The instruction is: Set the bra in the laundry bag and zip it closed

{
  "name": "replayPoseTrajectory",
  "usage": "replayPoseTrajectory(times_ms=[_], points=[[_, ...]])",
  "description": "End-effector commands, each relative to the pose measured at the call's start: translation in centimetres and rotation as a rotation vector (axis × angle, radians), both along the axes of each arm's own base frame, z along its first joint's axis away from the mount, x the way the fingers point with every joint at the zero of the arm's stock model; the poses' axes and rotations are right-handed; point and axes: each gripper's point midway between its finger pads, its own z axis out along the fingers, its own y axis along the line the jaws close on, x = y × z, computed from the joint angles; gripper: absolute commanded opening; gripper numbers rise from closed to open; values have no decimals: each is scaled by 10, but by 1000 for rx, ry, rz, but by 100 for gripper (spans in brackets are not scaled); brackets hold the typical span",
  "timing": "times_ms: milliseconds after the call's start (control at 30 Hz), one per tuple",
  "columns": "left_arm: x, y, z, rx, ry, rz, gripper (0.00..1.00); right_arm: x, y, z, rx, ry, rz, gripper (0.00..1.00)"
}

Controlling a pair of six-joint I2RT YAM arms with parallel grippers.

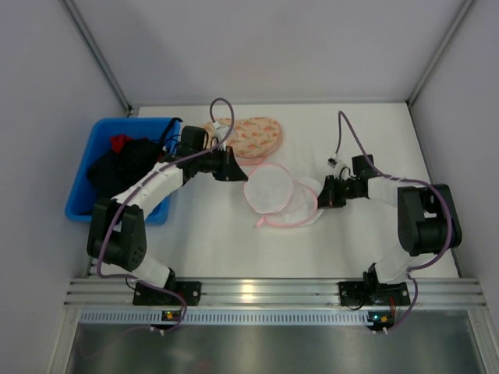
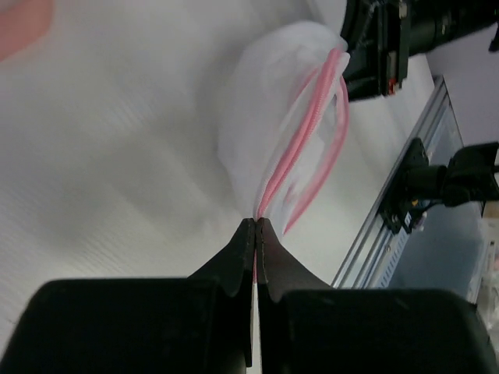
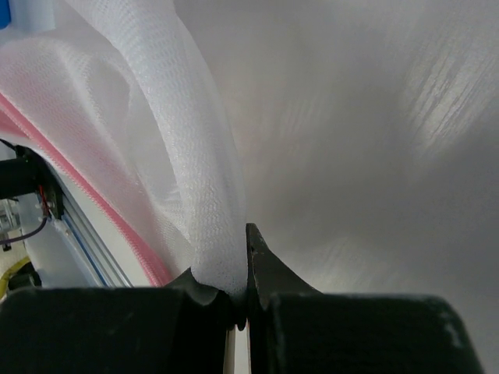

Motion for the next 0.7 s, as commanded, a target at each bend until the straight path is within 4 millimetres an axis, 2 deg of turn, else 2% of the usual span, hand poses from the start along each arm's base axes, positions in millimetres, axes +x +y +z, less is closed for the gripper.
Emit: replayPoseTrajectory(times_ms=[0, 200, 367, 433, 467, 500, 567, 600, 633, 667], points=[[44, 4, 31, -68, -96, 157, 0, 12, 0, 6, -27, -53, 19, 0], [80, 25, 30, -17, -129, 353, 0, 23, -16, 5, -59, -60, -66, 0], [99, 40, 17, 42, -114, 501, 0, 37, -48, 4, -132, -72, -193, 0], [104, 38, 19, 35, -113, 511, 20, 42, -68, 1, -158, -64, -256, 0], [104, 34, 16, 38, -98, 495, 32, 42, -71, 0, -166, -60, -262, 0], [104, 29, 20, 21, -93, 486, 43, 43, -73, -1, -174, -53, -267, 0], [99, 18, 37, -9, -127, 408, 54, 44, -78, -4, -197, -48, -279, 0], [100, 13, 54, -16, -171, 381, 66, 45, -79, -4, -200, -45, -279, 0], [95, 7, 60, -8, -197, 351, 73, 46, -80, -4, -201, -45, -281, 0], [91, 6, 72, 7, -259, 320, 77, 49, -80, -3, -201, -48, -281, 0]])
